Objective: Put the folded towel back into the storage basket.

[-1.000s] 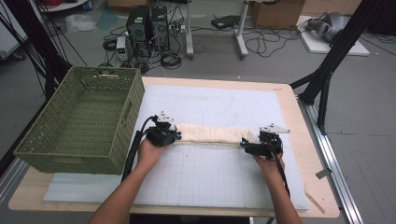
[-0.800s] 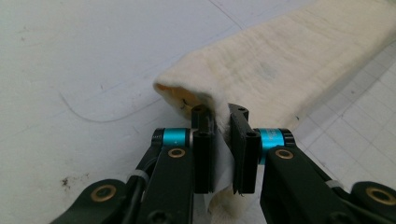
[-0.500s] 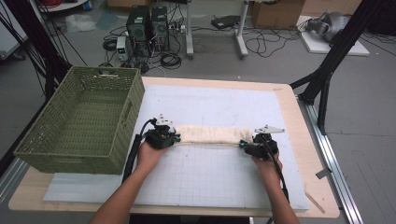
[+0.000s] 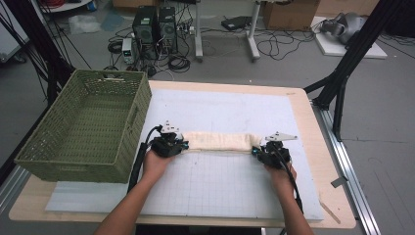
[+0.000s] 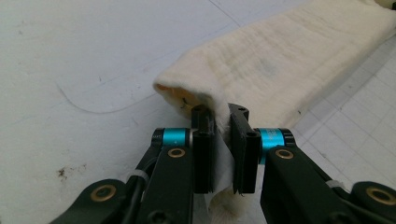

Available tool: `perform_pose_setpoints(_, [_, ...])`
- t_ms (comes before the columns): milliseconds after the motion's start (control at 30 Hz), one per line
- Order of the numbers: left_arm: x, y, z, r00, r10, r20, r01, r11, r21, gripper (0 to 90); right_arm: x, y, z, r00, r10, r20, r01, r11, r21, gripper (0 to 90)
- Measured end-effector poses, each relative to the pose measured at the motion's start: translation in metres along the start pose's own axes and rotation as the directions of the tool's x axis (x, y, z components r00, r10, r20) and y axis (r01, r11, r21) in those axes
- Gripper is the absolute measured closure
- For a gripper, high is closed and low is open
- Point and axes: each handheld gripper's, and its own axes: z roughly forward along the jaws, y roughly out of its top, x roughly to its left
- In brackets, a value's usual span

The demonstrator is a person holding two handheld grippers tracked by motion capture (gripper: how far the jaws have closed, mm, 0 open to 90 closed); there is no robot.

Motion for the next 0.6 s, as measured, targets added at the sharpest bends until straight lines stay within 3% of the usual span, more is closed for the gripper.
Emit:
perform_pose_setpoints(200, [-0.003, 0.004, -0.009, 1.0000, 0.009, 0.000, -0.009, 0.9982, -0.060, 81.0, -0.001, 0.001, -0.003, 0.9996, -0.027, 0.010, 0.027, 1.000, -0.014, 79.0])
perform_pose_setpoints(333, [-0.005, 0.004, -0.015, 0.9996, 0.027, 0.000, -0.027, 0.9971, -0.072, 81.0, -0.002, 0.001, -0.007, 0.9993, -0.037, 0.001, 0.037, 0.999, -0.040, 79.0])
perform_pose_setpoints(500, [-0.007, 0.003, -0.027, 0.9991, 0.037, 0.018, -0.035, 0.9927, -0.115, 81.2, -0.001, 0.003, -0.016, 0.9973, -0.073, -0.011, 0.072, 0.993, -0.095, 78.9])
perform_pose_setpoints(600, [-0.011, 0.003, -0.037, 0.9976, 0.064, 0.025, -0.060, 0.9880, -0.142, 81.2, 0.000, 0.004, -0.023, 0.9958, -0.090, -0.017, 0.086, 0.987, -0.134, 79.0])
